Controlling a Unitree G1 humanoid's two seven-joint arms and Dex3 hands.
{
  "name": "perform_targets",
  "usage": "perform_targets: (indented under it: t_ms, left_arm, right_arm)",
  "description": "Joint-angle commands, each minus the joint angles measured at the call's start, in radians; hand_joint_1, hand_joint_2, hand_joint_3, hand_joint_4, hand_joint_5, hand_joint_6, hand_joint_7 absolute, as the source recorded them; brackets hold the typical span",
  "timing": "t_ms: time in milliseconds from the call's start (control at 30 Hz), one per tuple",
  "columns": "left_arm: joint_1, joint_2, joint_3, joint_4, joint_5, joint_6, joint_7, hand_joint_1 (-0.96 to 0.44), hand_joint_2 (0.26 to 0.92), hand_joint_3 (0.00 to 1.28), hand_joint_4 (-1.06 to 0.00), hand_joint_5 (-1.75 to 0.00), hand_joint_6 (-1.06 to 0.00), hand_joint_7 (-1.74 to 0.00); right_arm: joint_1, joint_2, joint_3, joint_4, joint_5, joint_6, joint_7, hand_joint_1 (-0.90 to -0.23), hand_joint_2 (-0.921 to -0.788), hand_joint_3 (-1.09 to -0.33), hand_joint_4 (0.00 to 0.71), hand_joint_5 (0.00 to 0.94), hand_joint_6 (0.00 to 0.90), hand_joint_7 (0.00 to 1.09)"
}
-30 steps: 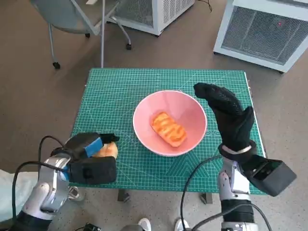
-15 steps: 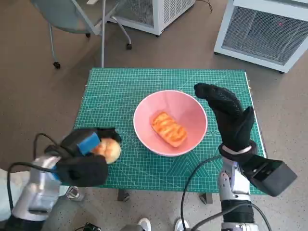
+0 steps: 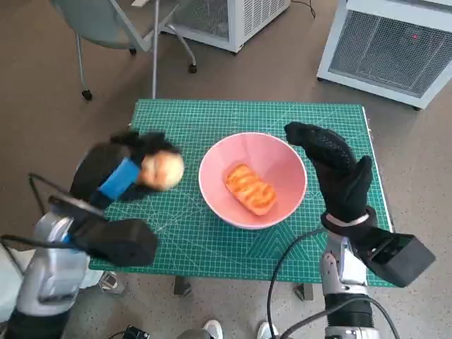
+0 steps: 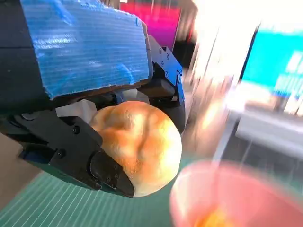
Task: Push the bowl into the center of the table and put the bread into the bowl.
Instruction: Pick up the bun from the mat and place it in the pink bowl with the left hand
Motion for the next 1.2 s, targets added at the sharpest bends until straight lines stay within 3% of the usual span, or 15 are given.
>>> perform_targets:
  t_ms: [33,433,800,1000,1067,1100,1133,1167,1200]
  left_arm:
    - [-0.063,-0.051,-0.043,0.007,0.028,-0.049,0.053,0.0,0.918,0.05,-0.73,-1.2,-0.65,-1.06]
    - [-0.255,-0.13,-0.167,0.174,0.036,-0.127,0.012,0.0,0.92,0.03,-0.75,-1.12,-0.65,-1.12]
    - [-0.362,-0.197,-0.266,0.419,0.06,-0.21,0.034,0.0,0.919,0.02,-0.78,-1.08,-0.65,-1.13]
    - [-0.37,-0.221,-0.292,0.492,0.065,-0.216,0.032,0.0,0.92,0.07,-0.7,-1.16,-0.62,-1.17]
    - [-0.365,-0.225,-0.297,0.504,0.063,-0.21,0.018,0.0,0.921,0.15,-0.56,-1.26,-0.56,-1.26]
    - [-0.362,-0.226,-0.3,0.507,0.063,-0.207,0.012,-0.07,0.921,0.17,-0.51,-1.16,-0.54,-1.29]
    - [-0.359,-0.225,-0.304,0.509,0.067,-0.202,0.006,-0.17,0.921,0.19,-0.48,-0.93,-0.52,-1.34]
    - [-0.356,-0.224,-0.307,0.51,0.07,-0.198,0.001,-0.18,0.893,0.16,-0.45,-0.69,-0.46,-1.05]
    - [-0.353,-0.222,-0.311,0.512,0.074,-0.191,-0.008,-0.18,0.89,0.12,-0.46,-0.47,-0.46,-0.78]
  right_arm:
    - [0.013,-0.006,-0.003,0.019,-0.001,0.011,0.009,-0.611,-0.921,-0.692,0.151,0.002,-0.001,0.44]
    - [0.02,-0.016,-0.007,0.009,0.0,0.008,0.007,-0.605,-0.921,-0.7,0.15,0.001,-0.001,0.44]
    - [0.029,-0.018,-0.012,-0.001,-0.008,-0.006,-0.002,-0.602,-0.921,-0.708,0.15,0.001,-0.001,0.44]
    - [0.038,-0.021,-0.015,-0.017,-0.012,-0.005,-0.013,-0.603,-0.921,-0.714,0.15,0.001,-0.001,0.44]
    - [0.042,-0.021,-0.015,-0.025,-0.013,-0.002,-0.018,-0.603,-0.921,-0.716,0.149,0.001,-0.001,0.44]
    - [0.043,-0.021,-0.015,-0.028,-0.014,-0.001,-0.02,-0.603,-0.921,-0.716,0.149,0.001,-0.001,0.44]
    - [0.045,-0.021,-0.015,-0.031,-0.016,0.0,-0.023,-0.603,-0.921,-0.717,0.149,0.0,-0.001,0.43]
    - [0.046,-0.022,-0.015,-0.034,-0.018,0.001,-0.025,-0.603,-0.921,-0.718,0.149,0.0,-0.001,0.43]
    - [0.047,-0.021,-0.015,-0.038,-0.021,0.001,-0.03,-0.603,-0.921,-0.718,0.149,0.0,-0.001,0.43]
